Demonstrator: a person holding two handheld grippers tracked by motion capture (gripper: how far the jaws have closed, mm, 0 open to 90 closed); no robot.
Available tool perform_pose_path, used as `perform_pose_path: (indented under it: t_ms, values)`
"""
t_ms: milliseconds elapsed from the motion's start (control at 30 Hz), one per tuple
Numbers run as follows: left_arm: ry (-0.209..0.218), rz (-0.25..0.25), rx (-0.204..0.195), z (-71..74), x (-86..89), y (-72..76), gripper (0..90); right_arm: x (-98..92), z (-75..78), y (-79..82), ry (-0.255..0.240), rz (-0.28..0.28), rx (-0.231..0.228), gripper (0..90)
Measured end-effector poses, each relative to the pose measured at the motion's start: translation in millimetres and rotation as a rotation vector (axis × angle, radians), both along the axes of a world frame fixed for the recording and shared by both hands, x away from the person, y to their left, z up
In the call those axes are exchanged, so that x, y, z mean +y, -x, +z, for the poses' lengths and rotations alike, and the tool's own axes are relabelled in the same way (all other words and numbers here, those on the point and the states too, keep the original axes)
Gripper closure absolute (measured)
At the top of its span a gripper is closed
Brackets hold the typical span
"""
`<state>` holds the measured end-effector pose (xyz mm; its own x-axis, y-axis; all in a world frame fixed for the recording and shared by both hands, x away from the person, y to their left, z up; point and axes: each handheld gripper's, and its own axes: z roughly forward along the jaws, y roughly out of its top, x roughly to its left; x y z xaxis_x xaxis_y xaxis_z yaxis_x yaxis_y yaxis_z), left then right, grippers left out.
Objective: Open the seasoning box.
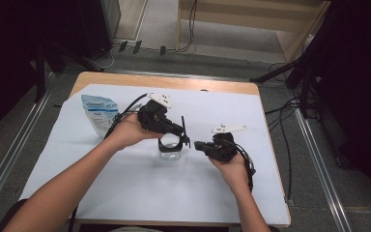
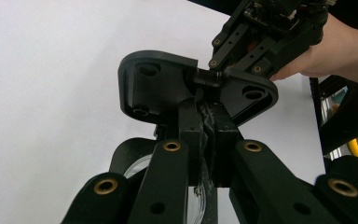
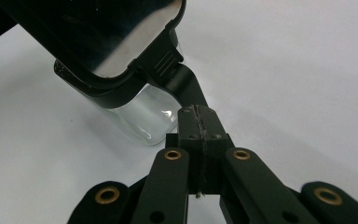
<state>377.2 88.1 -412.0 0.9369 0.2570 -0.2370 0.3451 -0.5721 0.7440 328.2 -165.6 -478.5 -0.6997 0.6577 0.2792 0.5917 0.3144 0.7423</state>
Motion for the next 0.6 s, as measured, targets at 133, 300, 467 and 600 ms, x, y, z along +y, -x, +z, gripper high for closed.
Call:
perform_pose_path:
  t_ms: [133,300,467,600]
  values:
    - [-0.008,-0.002,0.001,-1.1,-4.4,-0.9,88.0,-1.2,-0.1,1.3,0.003,-0.002,0.002,90.0]
    - [-0.013,0.001,-0.001,-1.8,-8.3,-2.2,87.4,-2.0,-0.6,2.1,0.002,-0.004,0.002,90.0]
    - [-0.021,0.010,0.001,-3.1,-11.4,-3.4,87.2,-2.3,-0.6,3.2,0.002,-0.005,0.007,90.0]
    - [-0.024,0.011,0.010,-5.9,-12.0,-5.9,87.2,-2.4,-0.9,3.4,0.003,-0.003,0.006,90.0]
